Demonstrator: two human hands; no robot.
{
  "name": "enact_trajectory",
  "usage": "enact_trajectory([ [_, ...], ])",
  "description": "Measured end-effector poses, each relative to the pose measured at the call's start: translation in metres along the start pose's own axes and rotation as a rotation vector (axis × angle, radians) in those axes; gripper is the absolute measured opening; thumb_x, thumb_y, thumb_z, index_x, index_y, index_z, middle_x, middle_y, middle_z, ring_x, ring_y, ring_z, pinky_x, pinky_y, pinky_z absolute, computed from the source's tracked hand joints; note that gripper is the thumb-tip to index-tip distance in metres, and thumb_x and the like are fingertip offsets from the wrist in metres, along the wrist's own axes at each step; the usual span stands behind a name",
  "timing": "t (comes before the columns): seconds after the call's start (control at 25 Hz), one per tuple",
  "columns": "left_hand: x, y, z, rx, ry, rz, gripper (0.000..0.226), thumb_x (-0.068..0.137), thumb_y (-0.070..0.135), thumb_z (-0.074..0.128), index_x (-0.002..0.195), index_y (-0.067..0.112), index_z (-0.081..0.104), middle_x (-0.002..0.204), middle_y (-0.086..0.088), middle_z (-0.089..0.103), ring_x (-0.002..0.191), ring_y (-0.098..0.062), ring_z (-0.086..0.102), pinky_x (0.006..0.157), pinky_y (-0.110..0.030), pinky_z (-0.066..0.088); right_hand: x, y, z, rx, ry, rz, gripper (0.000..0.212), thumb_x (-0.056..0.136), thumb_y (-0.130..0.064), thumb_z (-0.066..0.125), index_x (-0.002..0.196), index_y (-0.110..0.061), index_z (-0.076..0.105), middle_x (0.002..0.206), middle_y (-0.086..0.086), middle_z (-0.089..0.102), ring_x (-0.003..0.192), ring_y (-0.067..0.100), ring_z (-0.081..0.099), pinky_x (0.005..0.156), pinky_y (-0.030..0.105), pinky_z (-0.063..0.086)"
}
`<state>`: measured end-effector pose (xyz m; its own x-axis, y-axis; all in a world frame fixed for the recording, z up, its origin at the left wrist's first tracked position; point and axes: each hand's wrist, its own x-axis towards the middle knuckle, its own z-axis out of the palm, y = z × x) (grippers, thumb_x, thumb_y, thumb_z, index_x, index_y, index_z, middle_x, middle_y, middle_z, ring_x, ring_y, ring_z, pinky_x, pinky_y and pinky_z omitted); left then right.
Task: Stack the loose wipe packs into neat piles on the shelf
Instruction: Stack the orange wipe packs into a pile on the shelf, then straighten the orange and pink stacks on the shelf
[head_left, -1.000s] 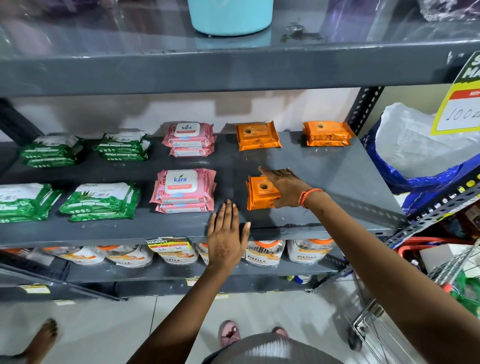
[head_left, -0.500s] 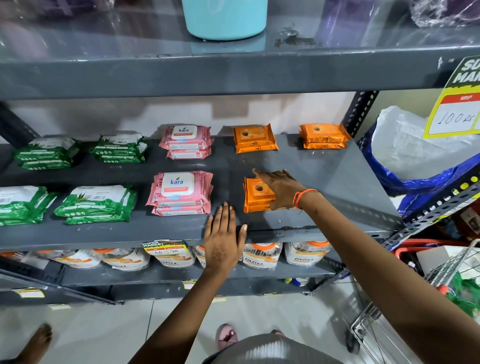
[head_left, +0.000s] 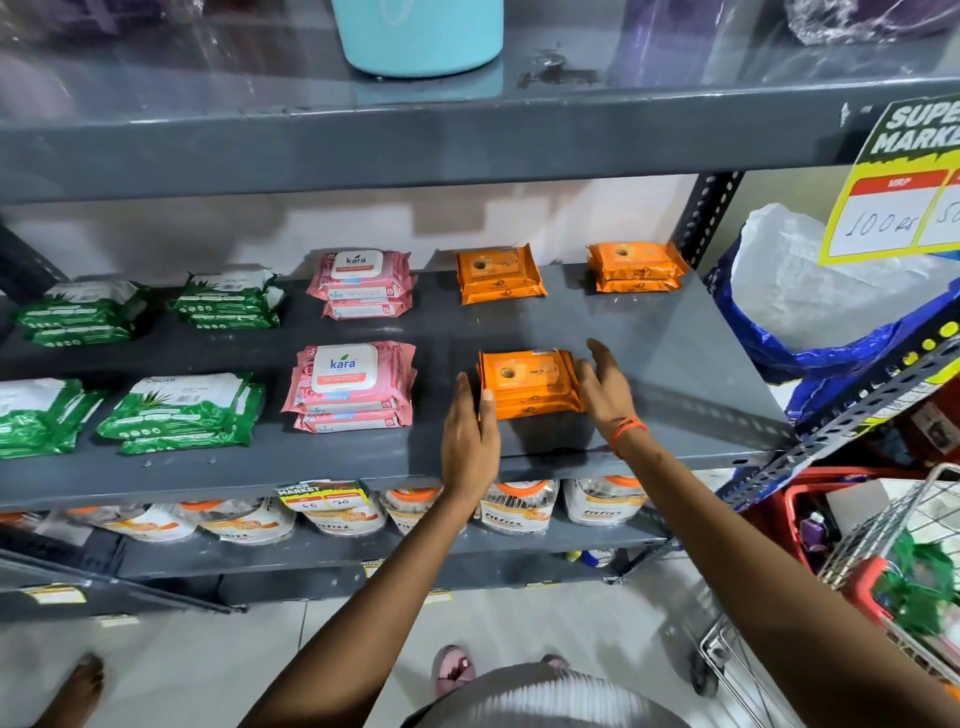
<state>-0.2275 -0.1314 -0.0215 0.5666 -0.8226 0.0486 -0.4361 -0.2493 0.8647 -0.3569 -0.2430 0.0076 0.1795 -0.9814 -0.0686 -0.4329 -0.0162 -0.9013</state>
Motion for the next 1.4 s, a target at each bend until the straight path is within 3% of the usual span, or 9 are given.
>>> enact_trajectory([
  [0.08, 0.012, 0.018, 0.011, -0.189, -0.002, -0.145, 0.052, 0.101, 0.033, 0.031, 0.146, 0.010, 0.022, 0.156, -0.011, 0.026, 0.143, -0.024, 0.025, 0.116, -0.034, 0.020, -0.004, 0.005, 0.011, 0.083, -0.048, 0.124, 0.045, 0.100, -0.022, 0.040, 0.143, -0.006, 0.036, 0.149, 0.014, 0.041, 0.138, 0.027, 0.038, 0.113, 0.033, 0.029],
  [0.16, 0.019, 0.025, 0.018, -0.185, 0.018, -0.202, 0.048, 0.101, 0.027, 0.032, 0.146, 0.010, 0.025, 0.151, -0.015, 0.035, 0.138, -0.030, 0.035, 0.113, -0.038, 0.029, -0.008, 0.004, 0.021, 0.106, -0.053, 0.102, 0.045, 0.101, -0.021, 0.039, 0.142, -0.005, 0.038, 0.149, 0.015, 0.042, 0.137, 0.028, 0.039, 0.114, 0.034, 0.030],
  [0.4, 0.021, 0.027, 0.026, -0.063, 0.063, -0.201, 0.045, 0.101, 0.018, 0.034, 0.145, 0.010, 0.029, 0.140, -0.020, 0.049, 0.125, -0.037, 0.049, 0.102, -0.044, 0.041, -0.007, 0.004, 0.036, 0.200, 0.029, 0.145, 0.040, 0.101, -0.013, 0.036, 0.139, -0.005, 0.043, 0.140, 0.019, 0.052, 0.128, 0.035, 0.049, 0.111, 0.045, 0.039],
  [0.72, 0.020, 0.032, 0.028, 0.010, 0.086, -0.191, 0.043, 0.100, 0.015, 0.033, 0.142, 0.008, 0.032, 0.137, -0.020, 0.052, 0.121, -0.039, 0.052, 0.096, -0.045, 0.044, -0.008, 0.004, 0.041, 0.170, 0.084, 0.163, 0.040, 0.100, -0.014, 0.035, 0.139, -0.010, 0.046, 0.134, 0.018, 0.058, 0.121, 0.036, 0.055, 0.105, 0.040, 0.045],
  [1.08, 0.022, 0.040, 0.029, -0.019, 0.034, -0.189, 0.042, 0.101, 0.015, 0.032, 0.141, 0.004, 0.031, 0.142, -0.022, 0.046, 0.125, -0.038, 0.048, 0.102, -0.046, 0.041, -0.006, -0.002, 0.028, 0.136, 0.028, 0.178, 0.041, 0.101, -0.017, 0.033, 0.142, -0.011, 0.041, 0.139, 0.019, 0.053, 0.125, 0.036, 0.051, 0.106, 0.039, 0.041],
  [1.24, 0.021, 0.046, 0.009, -0.090, 0.039, -0.165, 0.048, 0.101, 0.019, 0.032, 0.144, -0.001, 0.023, 0.151, -0.022, 0.031, 0.137, -0.034, 0.035, 0.110, -0.037, 0.030, -0.015, -0.026, 0.030, -0.141, 0.178, 0.003, 0.046, 0.101, -0.023, 0.034, 0.144, -0.004, 0.034, 0.148, 0.019, 0.042, 0.137, 0.035, 0.038, 0.116, 0.042, 0.029],
  [1.4, 0.020, 0.041, -0.051, -0.073, 0.159, 0.090, 0.047, 0.100, 0.018, 0.038, 0.142, 0.000, 0.029, 0.150, -0.020, 0.034, 0.138, -0.032, 0.036, 0.113, -0.040, 0.032, -0.035, -0.075, 0.085, -0.163, 0.160, -0.164, 0.039, 0.099, -0.013, 0.040, 0.134, 0.001, 0.046, 0.128, 0.026, 0.059, 0.114, 0.041, 0.056, 0.092, 0.040, 0.042],
])
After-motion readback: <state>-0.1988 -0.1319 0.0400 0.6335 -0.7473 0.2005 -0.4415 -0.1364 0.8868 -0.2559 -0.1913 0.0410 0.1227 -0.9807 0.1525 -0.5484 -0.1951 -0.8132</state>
